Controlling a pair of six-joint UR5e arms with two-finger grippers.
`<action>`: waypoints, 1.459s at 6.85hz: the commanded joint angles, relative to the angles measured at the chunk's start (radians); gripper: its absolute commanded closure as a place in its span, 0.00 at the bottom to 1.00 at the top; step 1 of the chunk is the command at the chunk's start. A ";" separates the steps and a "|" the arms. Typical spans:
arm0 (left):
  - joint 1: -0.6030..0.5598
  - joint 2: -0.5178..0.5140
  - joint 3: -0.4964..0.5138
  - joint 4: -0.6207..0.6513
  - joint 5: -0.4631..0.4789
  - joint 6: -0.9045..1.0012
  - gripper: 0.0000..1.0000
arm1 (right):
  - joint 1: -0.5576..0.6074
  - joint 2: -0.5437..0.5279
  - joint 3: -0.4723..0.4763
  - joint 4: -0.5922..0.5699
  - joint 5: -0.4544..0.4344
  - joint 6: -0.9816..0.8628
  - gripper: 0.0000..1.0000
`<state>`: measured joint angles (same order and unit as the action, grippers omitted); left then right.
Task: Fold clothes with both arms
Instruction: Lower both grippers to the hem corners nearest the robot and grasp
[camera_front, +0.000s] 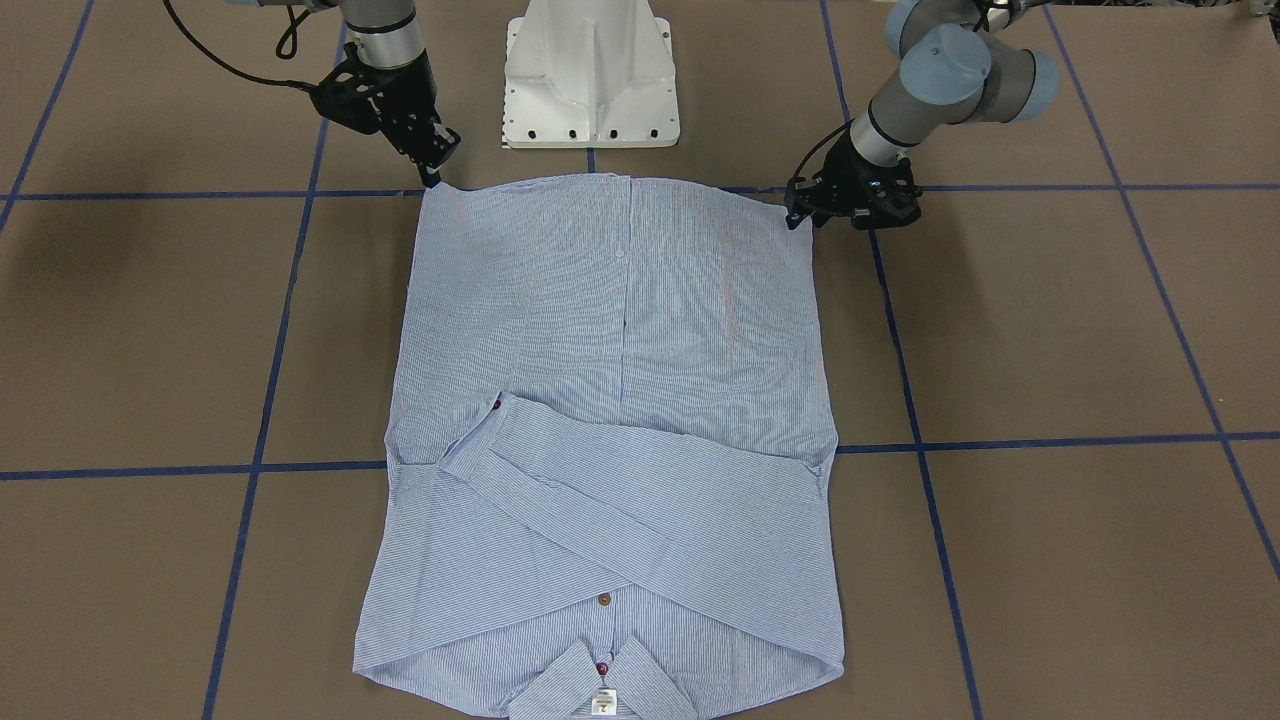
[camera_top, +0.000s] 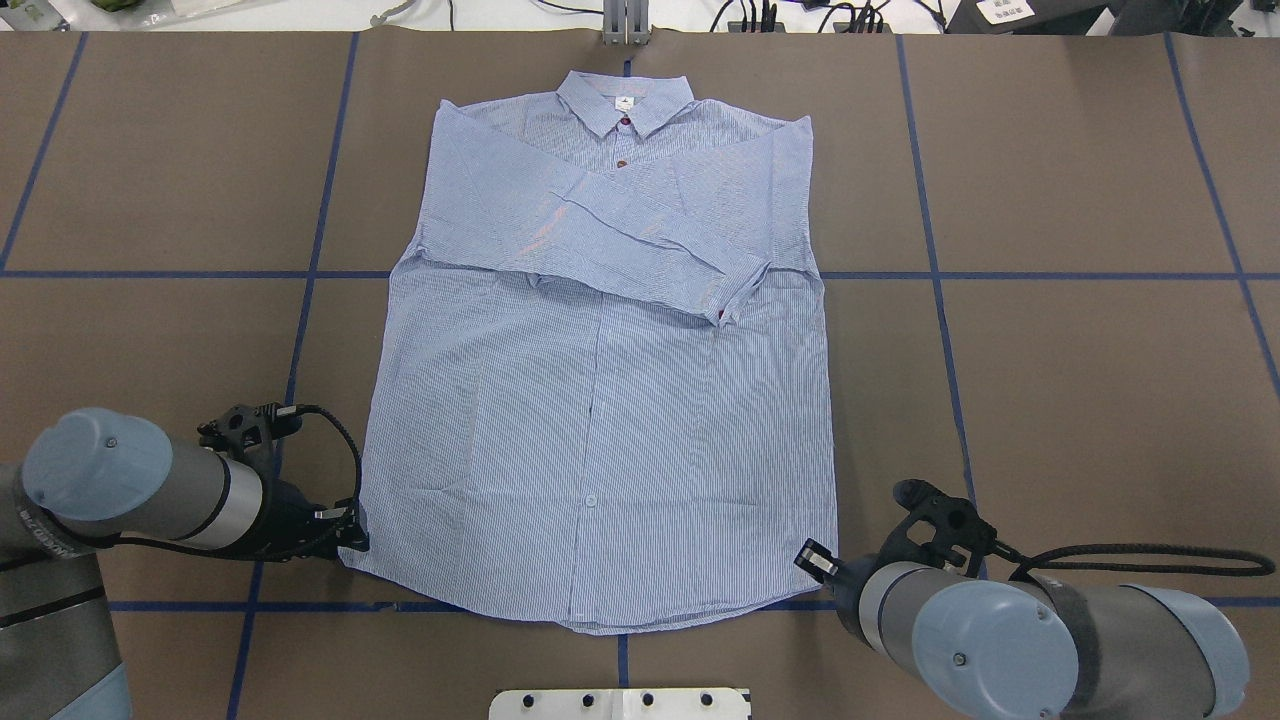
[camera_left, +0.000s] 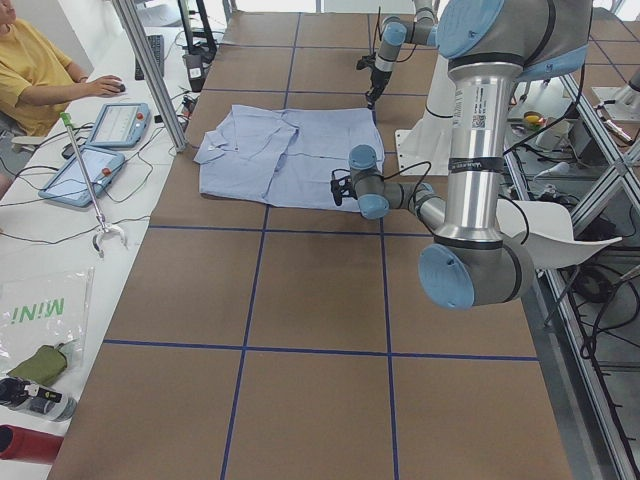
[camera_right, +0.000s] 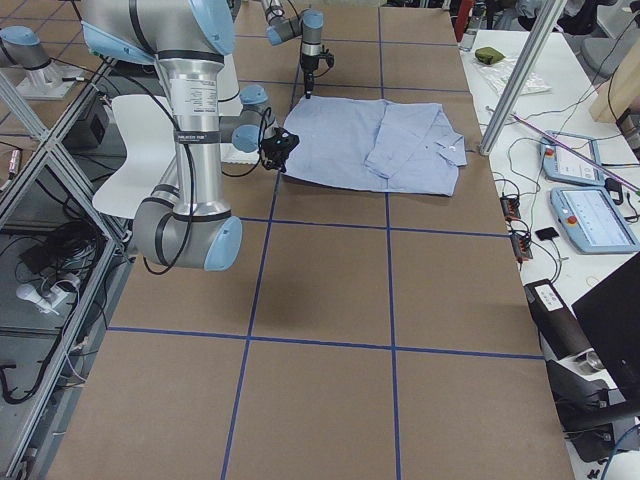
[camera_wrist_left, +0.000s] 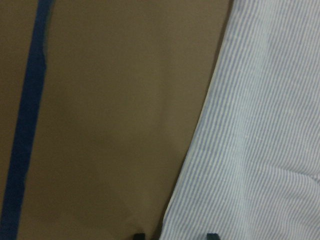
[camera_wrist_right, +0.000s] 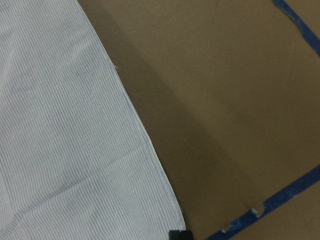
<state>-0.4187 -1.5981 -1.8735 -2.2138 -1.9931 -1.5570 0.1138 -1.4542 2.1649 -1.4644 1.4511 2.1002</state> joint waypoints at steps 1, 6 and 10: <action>0.003 0.001 0.002 0.000 -0.001 0.002 1.00 | 0.000 0.002 0.000 0.001 0.000 0.000 1.00; 0.005 0.004 -0.038 0.006 -0.055 -0.044 1.00 | 0.003 0.000 0.003 0.001 0.000 0.001 1.00; 0.005 0.001 -0.151 0.014 -0.058 -0.120 1.00 | 0.026 -0.050 0.061 -0.001 0.021 0.000 1.00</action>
<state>-0.4144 -1.5969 -1.9713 -2.2039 -2.0474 -1.6592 0.1313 -1.4728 2.1979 -1.4644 1.4617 2.1001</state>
